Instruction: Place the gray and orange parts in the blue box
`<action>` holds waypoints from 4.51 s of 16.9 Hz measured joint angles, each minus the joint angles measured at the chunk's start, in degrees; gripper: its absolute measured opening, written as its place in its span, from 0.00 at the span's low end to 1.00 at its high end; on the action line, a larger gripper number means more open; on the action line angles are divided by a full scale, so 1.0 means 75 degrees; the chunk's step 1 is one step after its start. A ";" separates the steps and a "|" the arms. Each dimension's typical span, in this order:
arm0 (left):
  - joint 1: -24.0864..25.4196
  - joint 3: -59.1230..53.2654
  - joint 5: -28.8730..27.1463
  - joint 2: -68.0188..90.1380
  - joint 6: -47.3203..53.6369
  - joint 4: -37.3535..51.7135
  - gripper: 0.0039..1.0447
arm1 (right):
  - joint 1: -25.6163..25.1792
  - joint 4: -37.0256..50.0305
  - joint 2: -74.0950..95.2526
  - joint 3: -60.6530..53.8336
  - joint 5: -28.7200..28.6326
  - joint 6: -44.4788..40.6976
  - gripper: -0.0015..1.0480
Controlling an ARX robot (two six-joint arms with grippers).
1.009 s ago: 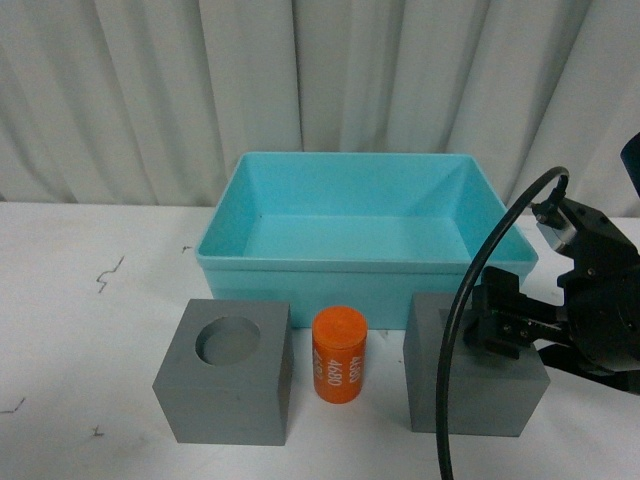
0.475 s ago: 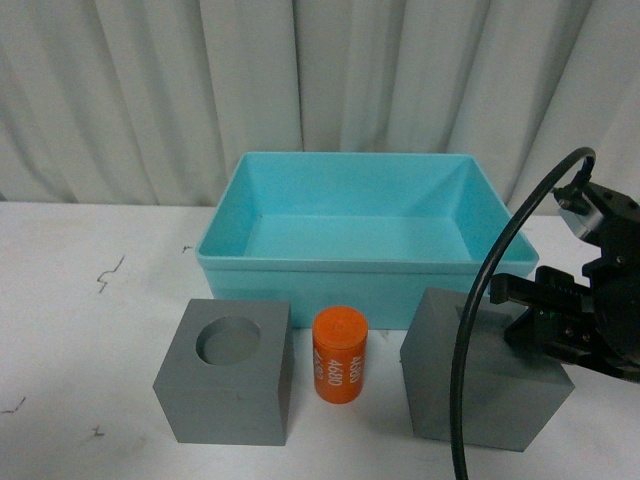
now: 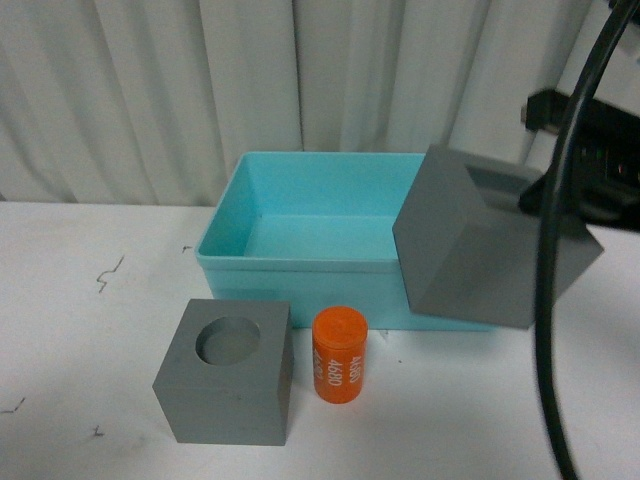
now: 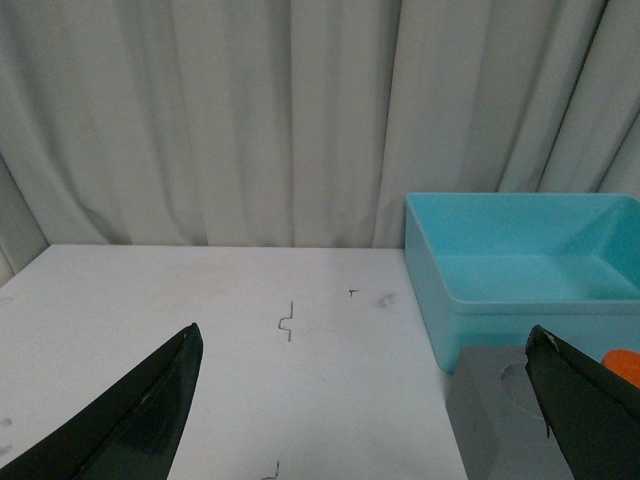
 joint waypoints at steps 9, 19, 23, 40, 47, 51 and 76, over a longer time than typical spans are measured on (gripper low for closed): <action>0.0000 0.0000 0.0003 0.0000 0.0000 0.0000 0.94 | -0.0542 -0.0385 0.2343 0.3069 -0.0052 -0.0195 0.18; 0.0000 0.0000 0.0000 0.0000 0.0000 0.0000 0.94 | -0.0635 -0.0382 0.3713 0.3687 0.0169 -0.0982 0.18; 0.0000 0.0000 0.0000 0.0000 0.0000 0.0000 0.94 | -0.0641 -0.0425 0.3850 0.3687 0.0329 -0.1026 0.18; 0.0000 0.0000 0.0000 0.0000 0.0000 0.0000 0.94 | -0.1148 0.6204 -0.3410 -0.4164 0.1734 -0.2524 0.12; 0.0000 0.0000 -0.0003 0.0000 0.0000 0.0003 0.94 | -0.1553 0.6397 -0.4036 -0.4884 0.1268 -0.2602 0.02; 0.0000 0.0000 0.0000 0.0000 0.0000 0.0000 0.94 | -0.1693 0.6449 -0.4322 -0.5123 0.1300 -0.2600 0.02; 0.0000 0.0000 0.0003 0.0000 0.0000 0.0003 0.94 | -0.1632 0.2713 -1.0299 -0.7347 0.1262 -0.2605 0.02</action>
